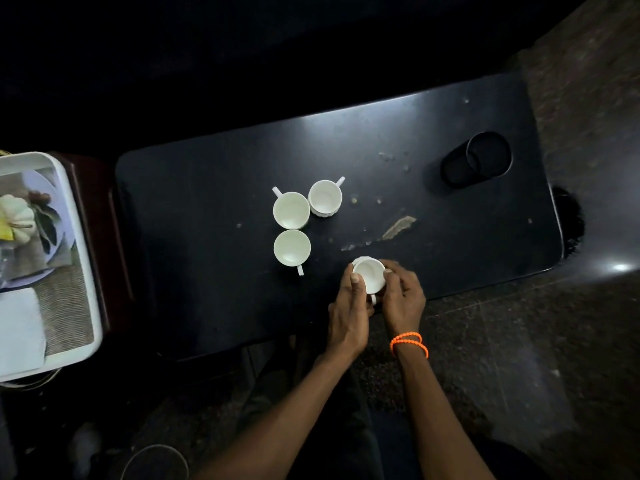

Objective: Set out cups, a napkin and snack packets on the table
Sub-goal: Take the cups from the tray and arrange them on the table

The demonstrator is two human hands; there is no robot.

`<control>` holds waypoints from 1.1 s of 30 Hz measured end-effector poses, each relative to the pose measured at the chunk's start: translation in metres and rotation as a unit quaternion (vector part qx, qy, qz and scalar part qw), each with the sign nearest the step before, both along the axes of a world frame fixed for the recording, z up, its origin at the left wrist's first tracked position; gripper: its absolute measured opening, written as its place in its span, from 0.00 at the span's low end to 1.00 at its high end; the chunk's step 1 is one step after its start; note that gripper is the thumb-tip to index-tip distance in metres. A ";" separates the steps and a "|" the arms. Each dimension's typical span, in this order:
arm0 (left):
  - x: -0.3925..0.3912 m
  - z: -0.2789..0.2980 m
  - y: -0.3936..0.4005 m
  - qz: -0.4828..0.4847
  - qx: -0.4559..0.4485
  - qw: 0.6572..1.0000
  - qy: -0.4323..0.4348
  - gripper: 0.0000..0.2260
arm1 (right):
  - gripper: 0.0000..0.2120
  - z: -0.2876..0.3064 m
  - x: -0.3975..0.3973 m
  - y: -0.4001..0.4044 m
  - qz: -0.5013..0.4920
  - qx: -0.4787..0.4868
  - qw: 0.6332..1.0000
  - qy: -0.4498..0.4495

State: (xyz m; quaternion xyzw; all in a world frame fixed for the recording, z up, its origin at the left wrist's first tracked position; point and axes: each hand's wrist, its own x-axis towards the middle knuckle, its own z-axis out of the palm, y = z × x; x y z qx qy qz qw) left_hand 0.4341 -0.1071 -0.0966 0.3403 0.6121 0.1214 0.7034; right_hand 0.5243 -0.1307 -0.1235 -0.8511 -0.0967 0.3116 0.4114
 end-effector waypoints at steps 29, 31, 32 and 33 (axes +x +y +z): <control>-0.050 0.003 0.009 0.058 -0.032 0.997 0.044 0.38 | 0.12 0.022 -0.001 -0.025 -0.121 -0.015 0.988 -0.095; -0.072 0.004 0.022 0.100 -0.007 0.991 0.084 0.36 | 0.14 0.033 -0.009 -0.018 -0.092 0.008 0.985 -0.146; -0.082 0.002 0.029 0.121 0.012 0.986 0.111 0.33 | 0.14 0.038 -0.015 -0.013 -0.067 0.026 0.984 -0.164; -0.091 0.000 0.036 0.142 0.032 0.980 0.139 0.31 | 0.15 0.042 -0.021 -0.007 -0.036 0.044 0.983 -0.175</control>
